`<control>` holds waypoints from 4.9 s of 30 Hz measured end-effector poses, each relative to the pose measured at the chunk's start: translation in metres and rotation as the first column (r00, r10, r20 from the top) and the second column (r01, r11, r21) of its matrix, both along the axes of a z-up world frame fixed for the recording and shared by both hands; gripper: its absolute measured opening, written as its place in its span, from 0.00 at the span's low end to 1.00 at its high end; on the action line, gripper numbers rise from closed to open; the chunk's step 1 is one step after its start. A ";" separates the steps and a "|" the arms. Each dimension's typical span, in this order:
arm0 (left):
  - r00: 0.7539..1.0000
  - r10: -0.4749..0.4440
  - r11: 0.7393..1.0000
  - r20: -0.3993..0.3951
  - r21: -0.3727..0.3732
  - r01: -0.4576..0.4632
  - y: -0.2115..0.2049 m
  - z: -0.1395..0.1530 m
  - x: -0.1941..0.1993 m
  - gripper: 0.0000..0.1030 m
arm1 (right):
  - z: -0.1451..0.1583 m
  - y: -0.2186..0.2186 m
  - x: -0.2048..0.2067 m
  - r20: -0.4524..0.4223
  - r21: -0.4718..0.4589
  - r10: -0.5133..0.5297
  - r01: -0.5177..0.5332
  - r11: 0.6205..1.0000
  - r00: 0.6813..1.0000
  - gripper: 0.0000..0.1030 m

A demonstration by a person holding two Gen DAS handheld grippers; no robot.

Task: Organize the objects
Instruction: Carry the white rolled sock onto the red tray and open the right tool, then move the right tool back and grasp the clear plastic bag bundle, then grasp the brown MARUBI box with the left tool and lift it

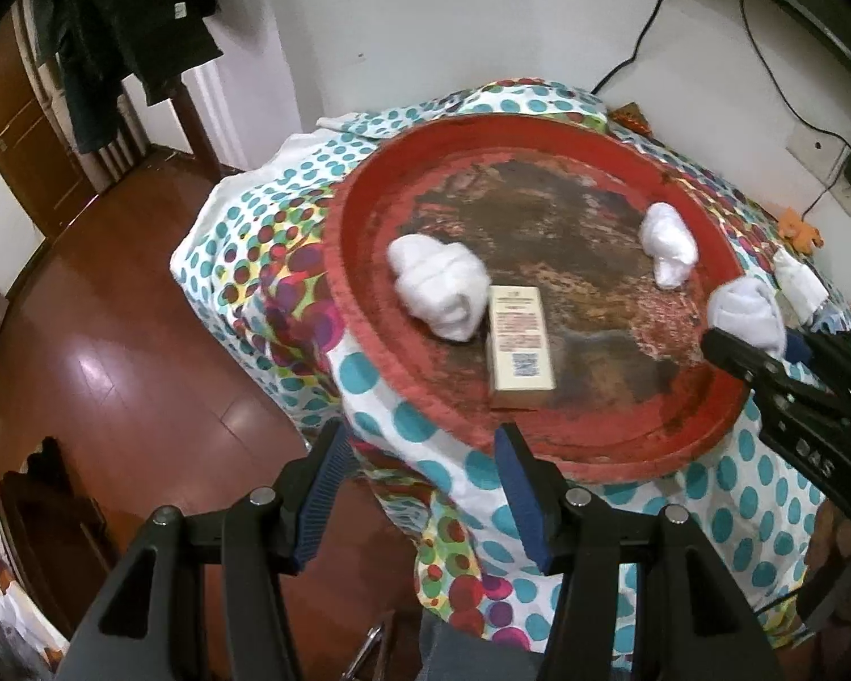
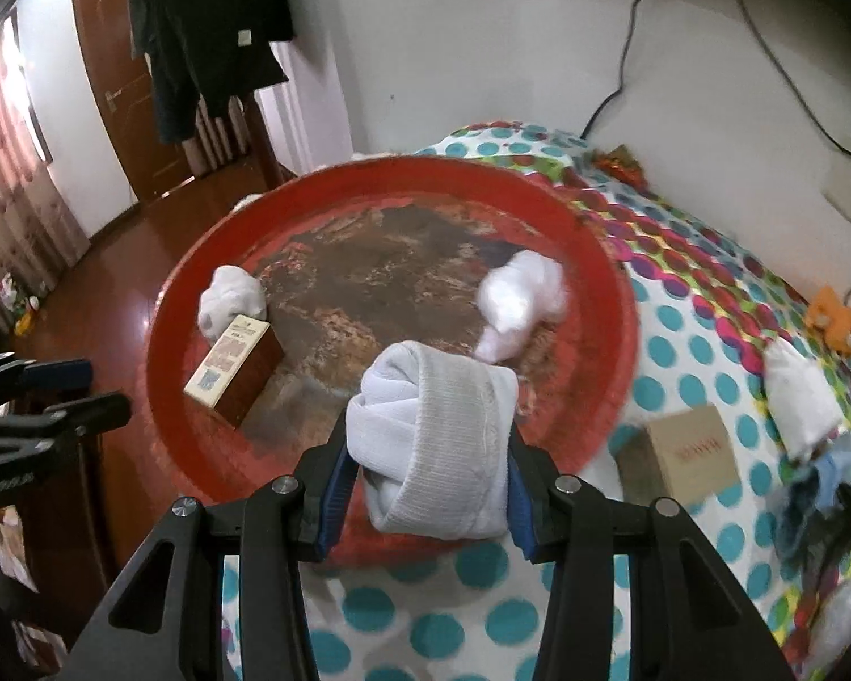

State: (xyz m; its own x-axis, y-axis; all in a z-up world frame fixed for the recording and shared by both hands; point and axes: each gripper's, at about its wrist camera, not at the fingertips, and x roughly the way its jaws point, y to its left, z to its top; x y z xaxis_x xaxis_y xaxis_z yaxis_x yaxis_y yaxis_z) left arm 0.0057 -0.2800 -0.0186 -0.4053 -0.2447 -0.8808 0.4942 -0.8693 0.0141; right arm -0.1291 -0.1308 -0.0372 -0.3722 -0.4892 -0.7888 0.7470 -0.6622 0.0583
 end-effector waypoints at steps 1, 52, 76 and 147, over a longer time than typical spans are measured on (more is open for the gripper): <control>1.000 0.004 1.000 0.001 0.004 -0.004 -0.002 0.000 0.001 0.53 | -0.003 -0.006 -0.004 0.012 0.004 -0.003 0.003 1.000 1.000 0.42; 0.950 -0.304 0.949 0.074 -0.064 0.309 0.125 -0.004 -0.045 0.53 | 0.017 0.253 -0.023 -0.140 -0.009 -0.449 0.453 0.892 0.882 0.80; 0.854 -0.508 0.856 0.115 -0.047 0.515 0.212 -0.021 -0.089 0.53 | -0.041 0.305 -0.069 -0.033 0.021 -0.482 0.483 0.875 0.876 0.44; 0.723 -0.663 0.746 0.195 0.095 0.659 0.250 -0.051 -0.254 0.47 | -0.042 0.313 -0.074 0.036 -0.062 -0.490 0.491 0.869 0.871 0.39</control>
